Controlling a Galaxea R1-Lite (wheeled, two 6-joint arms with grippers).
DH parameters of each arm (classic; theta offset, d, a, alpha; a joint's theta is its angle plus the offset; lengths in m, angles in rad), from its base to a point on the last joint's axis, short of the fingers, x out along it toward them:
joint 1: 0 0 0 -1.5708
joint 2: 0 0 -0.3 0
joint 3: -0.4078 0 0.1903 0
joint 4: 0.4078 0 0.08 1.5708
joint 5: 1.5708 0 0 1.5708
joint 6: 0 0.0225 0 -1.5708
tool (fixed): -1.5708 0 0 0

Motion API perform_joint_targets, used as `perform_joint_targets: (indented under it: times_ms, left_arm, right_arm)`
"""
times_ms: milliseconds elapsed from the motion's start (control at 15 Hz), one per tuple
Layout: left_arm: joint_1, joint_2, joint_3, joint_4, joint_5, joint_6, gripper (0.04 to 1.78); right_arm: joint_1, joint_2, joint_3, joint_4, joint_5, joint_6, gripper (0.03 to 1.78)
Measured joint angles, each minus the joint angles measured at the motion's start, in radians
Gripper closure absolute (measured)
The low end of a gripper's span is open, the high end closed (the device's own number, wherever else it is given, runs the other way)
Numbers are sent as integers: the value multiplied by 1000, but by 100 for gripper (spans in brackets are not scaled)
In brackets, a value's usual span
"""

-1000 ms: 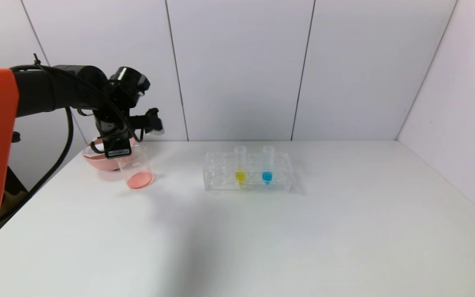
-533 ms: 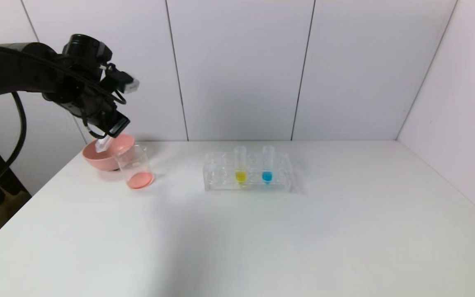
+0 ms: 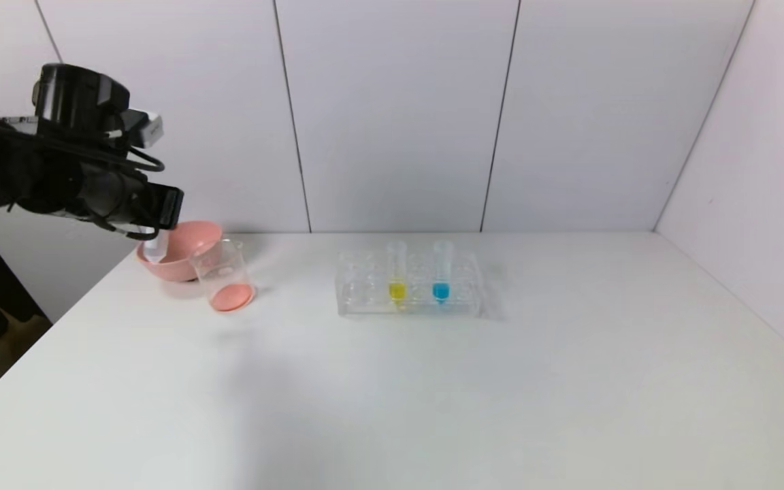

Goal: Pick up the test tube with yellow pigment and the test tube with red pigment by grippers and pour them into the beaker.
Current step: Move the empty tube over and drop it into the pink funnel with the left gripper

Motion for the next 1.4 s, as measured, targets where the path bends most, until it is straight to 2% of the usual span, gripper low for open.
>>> perform_joint_targets:
  times_ms: [133, 267, 400, 533, 667, 933, 1200, 1400]
  left_arm:
    - [7, -30, 197, -251, 37, -51, 140]
    - [16, -19, 328, -530, 79, -72, 140]
    - [30, 41, 387, -789, 133, -77, 140]
    - [46, 122, 396, -965, 167, -79, 140]
    - [59, 201, 351, -1039, 179, -81, 140]
    - [77, 313, 245, -1044, 222, -92, 140]
    - [79, 362, 230, -1045, 225, -98, 140]
    - [78, 375, 219, -1043, 224, -136, 128]
  right_arm:
    - [0, 0, 0, 0, 0, 0, 10]
    - [0, 0, 0, 0, 0, 0, 10]
    - [0, 0, 0, 0, 0, 0, 10]
    - [0, 0, 0, 0, 0, 0, 10]
    - [0, 0, 0, 0, 0, 0, 10]
    - [0, 0, 0, 0, 0, 0, 10]
    - [0, 0, 0, 0, 0, 0, 10]
    - [0, 0, 0, 0, 0, 0, 10]
